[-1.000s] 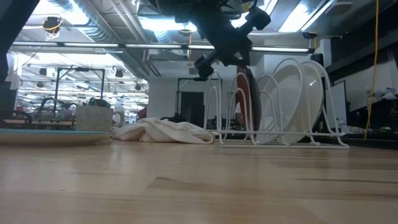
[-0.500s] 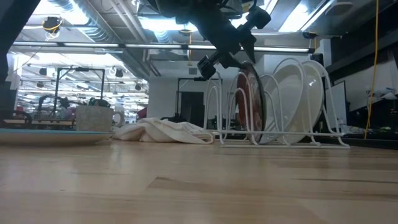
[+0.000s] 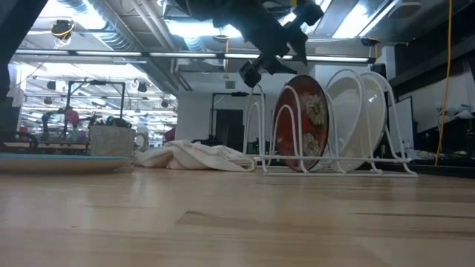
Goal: Sort dishes
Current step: Put the brown plate into the white dish rack, then put the blue plate into the white dish rack
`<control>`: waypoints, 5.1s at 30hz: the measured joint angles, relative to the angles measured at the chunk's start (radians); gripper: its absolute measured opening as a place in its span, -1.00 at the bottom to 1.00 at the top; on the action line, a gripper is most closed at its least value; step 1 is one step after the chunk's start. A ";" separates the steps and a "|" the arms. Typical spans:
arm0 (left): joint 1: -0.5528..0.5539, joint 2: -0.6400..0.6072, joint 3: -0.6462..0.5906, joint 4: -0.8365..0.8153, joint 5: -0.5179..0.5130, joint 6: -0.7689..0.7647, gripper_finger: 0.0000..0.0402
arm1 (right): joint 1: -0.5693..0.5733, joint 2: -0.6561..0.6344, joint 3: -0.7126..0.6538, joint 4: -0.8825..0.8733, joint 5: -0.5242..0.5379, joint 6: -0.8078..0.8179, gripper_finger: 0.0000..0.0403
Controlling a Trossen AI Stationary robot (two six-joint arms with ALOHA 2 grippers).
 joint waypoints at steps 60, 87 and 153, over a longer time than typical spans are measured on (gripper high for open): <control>-0.511 -0.309 -0.358 -1.390 0.259 -0.439 -0.46 | 0.156 -0.748 -0.993 0.321 -0.326 0.447 -0.18; -0.489 -0.309 -0.541 -1.161 0.324 -0.354 -0.03 | 0.164 -0.739 -1.345 0.535 -0.471 0.474 -0.18; -0.491 -0.308 -0.533 -0.898 0.255 -0.417 -0.99 | 0.165 -0.613 -1.385 0.778 -0.399 0.462 -0.18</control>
